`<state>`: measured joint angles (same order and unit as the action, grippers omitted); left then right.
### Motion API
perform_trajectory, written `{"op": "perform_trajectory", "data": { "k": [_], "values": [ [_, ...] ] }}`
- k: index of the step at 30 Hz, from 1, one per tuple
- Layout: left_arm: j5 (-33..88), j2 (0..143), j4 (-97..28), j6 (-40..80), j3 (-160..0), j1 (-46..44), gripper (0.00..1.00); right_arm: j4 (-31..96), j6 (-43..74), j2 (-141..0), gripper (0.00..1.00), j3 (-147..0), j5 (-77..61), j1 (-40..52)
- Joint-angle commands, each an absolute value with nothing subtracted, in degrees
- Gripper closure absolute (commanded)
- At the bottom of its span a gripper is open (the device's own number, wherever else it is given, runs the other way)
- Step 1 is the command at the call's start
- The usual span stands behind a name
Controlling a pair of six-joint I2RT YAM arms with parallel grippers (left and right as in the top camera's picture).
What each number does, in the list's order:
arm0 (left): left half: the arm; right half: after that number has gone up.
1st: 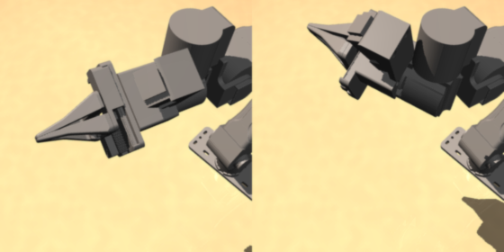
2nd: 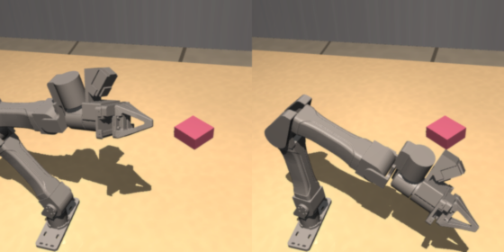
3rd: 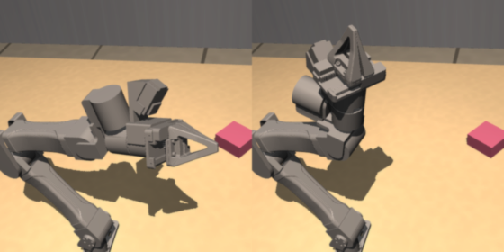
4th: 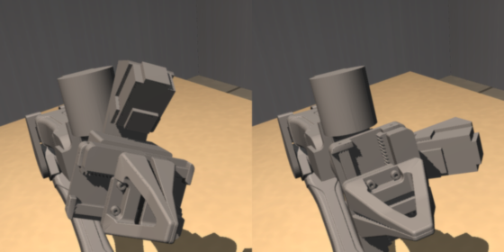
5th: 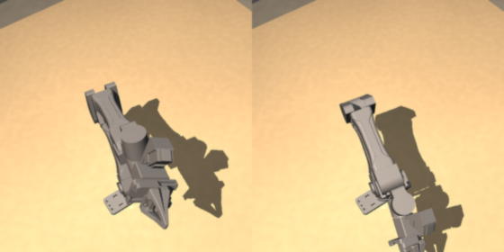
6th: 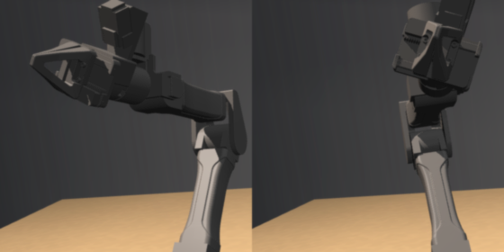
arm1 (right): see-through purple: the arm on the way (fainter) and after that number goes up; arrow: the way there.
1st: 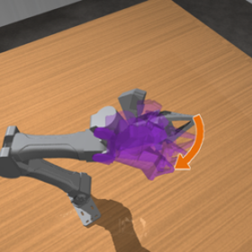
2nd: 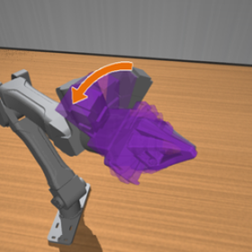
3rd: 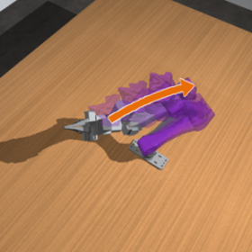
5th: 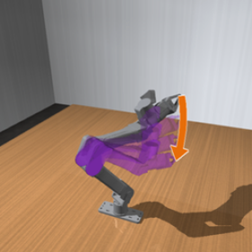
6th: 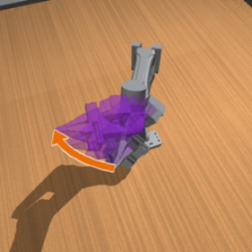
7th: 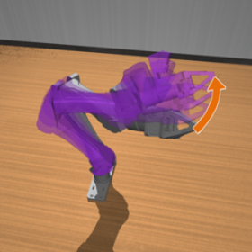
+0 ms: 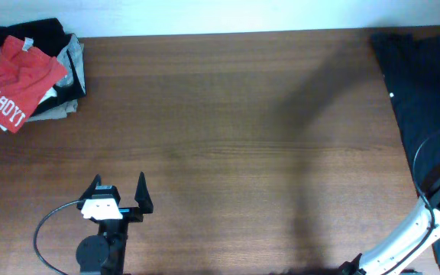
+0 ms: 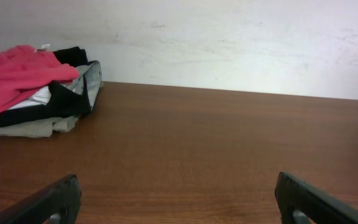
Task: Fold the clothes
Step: 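Reach the right gripper to the dark green t-shirt and grasp it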
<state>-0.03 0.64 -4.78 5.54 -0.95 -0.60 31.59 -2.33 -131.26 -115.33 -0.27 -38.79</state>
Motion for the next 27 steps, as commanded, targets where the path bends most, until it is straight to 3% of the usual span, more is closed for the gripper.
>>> {"op": "perform_trajectory", "data": {
  "k": [1,7,16,19,20,22,23,24,25,27],
  "values": [
    [0.2,0.3,-4.8,4.8,-0.5,-0.3,0.01,28.5,0.7,-135.5,0.01,-116.3,0.6,-38.7],
    [0.2,0.3,-4.8,4.8,-0.5,-0.3,0.01,13.1,6.5,-144.7,0.01,-116.3,-2.5,-38.7],
    [0.2,0.3,-4.8,4.8,-0.5,-0.3,0.01,5.6,11.3,-149.3,0.00,-116.3,-1.1,-38.9],
    [0.2,0.3,-4.8,4.8,-0.5,-0.3,0.01,5.8,11.2,-149.3,0.21,-116.3,-0.9,-39.1],
    [0.2,0.3,-4.8,4.8,-0.5,-0.3,0.01,5.7,11.3,-149.3,0.47,-116.3,-0.9,-39.1],
    [0.2,0.3,-4.8,4.8,-0.5,-0.3,0.01,5.6,11.2,-149.2,0.51,-116.4,-0.8,-39.1],
    [0.2,0.3,-4.8,4.8,-0.5,-0.3,0.01,5.7,11.2,-148.6,0.63,-116.4,-0.8,-39.1],
    [0.2,0.3,-4.8,4.8,-0.5,-0.3,0.01,5.8,11.2,-147.5,0.81,-116.4,-0.8,-39.1],
    [0.2,0.3,-4.8,4.8,-0.5,-0.3,0.01,5.8,11.2,-146.2,0.91,-116.4,-0.9,-39.0],
    [0.2,0.3,-4.8,4.8,-0.5,-0.3,0.01,6.2,11.2,-144.1,0.96,-116.4,-0.9,-38.9]
  ]
}}
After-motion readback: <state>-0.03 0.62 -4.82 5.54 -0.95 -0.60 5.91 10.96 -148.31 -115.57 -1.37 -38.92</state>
